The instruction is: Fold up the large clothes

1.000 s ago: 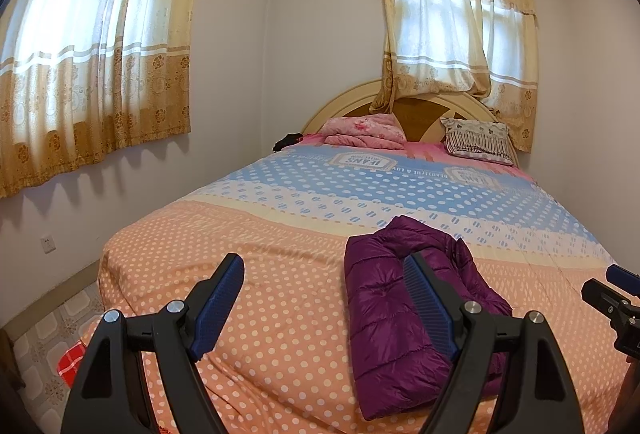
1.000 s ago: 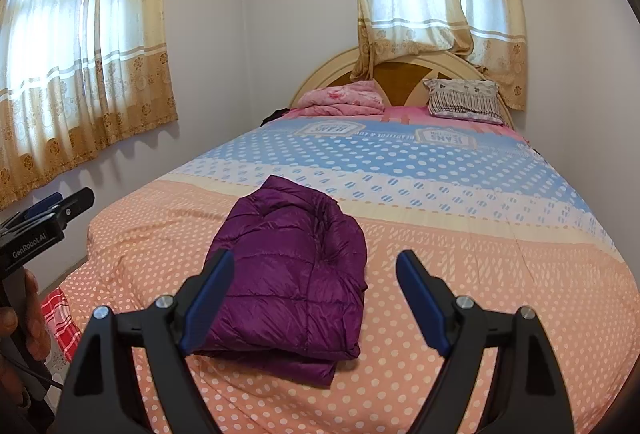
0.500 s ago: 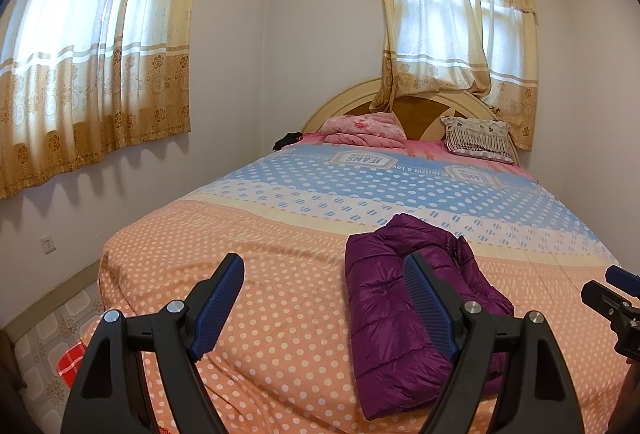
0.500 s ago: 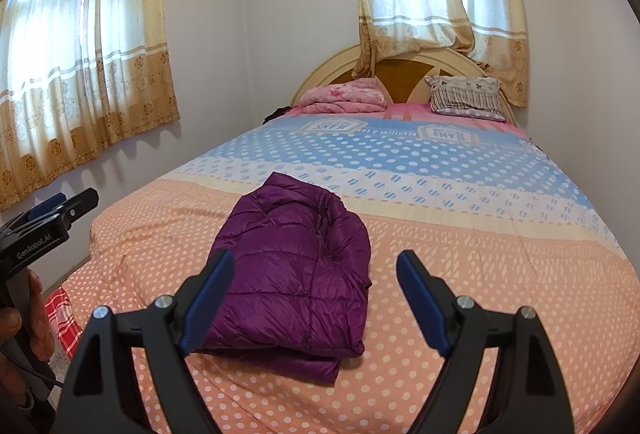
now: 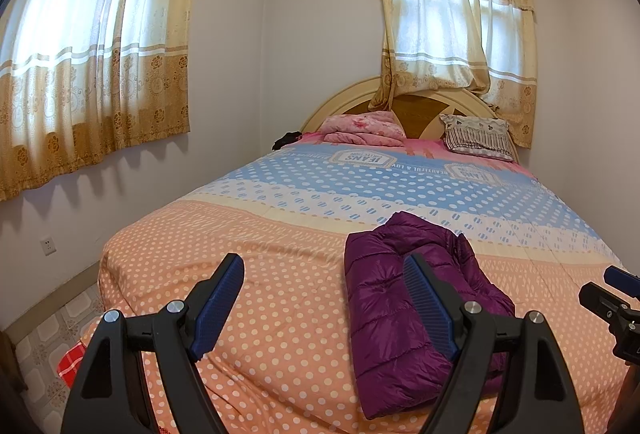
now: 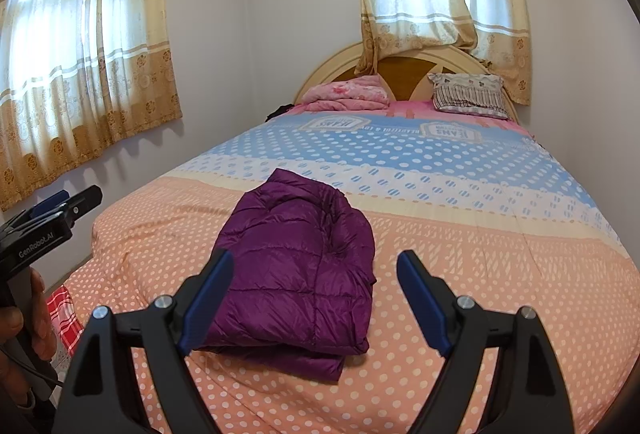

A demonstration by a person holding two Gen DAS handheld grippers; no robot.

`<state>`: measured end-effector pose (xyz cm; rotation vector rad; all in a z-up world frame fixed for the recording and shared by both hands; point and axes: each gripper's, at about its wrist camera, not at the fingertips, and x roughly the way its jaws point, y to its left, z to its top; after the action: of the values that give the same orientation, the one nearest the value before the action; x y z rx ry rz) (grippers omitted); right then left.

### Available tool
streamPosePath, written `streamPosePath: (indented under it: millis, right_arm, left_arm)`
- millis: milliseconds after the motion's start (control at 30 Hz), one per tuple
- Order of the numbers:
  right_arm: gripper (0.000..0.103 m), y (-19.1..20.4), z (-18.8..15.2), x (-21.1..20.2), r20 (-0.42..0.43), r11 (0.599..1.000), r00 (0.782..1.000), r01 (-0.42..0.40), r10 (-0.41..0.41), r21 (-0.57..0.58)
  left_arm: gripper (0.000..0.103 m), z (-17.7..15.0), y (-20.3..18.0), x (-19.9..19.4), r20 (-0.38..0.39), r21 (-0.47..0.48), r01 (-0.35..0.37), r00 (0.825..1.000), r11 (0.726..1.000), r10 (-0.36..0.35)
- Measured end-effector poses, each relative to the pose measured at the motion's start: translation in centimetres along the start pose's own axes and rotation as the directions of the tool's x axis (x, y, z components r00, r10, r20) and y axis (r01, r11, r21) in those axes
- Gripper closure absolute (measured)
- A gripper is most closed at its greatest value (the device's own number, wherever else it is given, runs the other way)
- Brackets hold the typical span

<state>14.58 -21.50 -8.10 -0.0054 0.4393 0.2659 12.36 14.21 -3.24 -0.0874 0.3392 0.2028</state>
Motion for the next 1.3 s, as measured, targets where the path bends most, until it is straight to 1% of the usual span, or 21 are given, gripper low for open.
streamPosePath:
  millis: [400,600,667,733,800,1133,1300]
  right_arm:
    - [0.017,0.1,-0.1,0.0,-0.001,1.0,1.0,-0.002,0.002,-0.002]
    - [0.017,0.3,-0.1,0.1,-0.002,1.0,1.0,-0.003,0.003,-0.003]
    - [0.017,0.3,-0.1,0.0,-0.003,1.0,1.0,-0.006,0.006,-0.007]
    - [0.017,0.1,-0.2,0.0,-0.006,1.0,1.0,-0.011,0.011,-0.01]
    - [0.017,0.1,-0.2,0.0,-0.008,1.0,1.0,-0.014,0.014,-0.013]
    - [0.017,-0.1,-0.3,0.0,-0.013,0.999,1.0,-0.026,0.026,-0.027]
    - [0.017,-0.1,-0.5,0.1,-0.017,0.999,0.999,-0.028,0.028,-0.026]
  left_arm:
    - [0.021,0.1,0.2,0.1,-0.003,0.009,0.008,1.0,1.0,-0.008]
    - [0.021,0.2,0.4,0.5,-0.02,0.004,0.0,1.0,1.0,0.001]
    - [0.021,0.2,0.4,0.7,-0.028,0.007,0.009,1.0,1.0,-0.009]
    - [0.021,0.1,0.4,0.8,-0.026,0.013,-0.008,1.0,1.0,0.008]
    - [0.021,0.1,0.5,0.8,-0.028,0.014,-0.004,1.0,1.0,0.004]
    - [0.021,-0.2,0.7,1.3,-0.041,0.027,-0.026,0.999,0.999,0.027]
    - [0.021,-0.3,0.7,1.4,-0.035,0.039,-0.038,0.999,0.998,0.04]
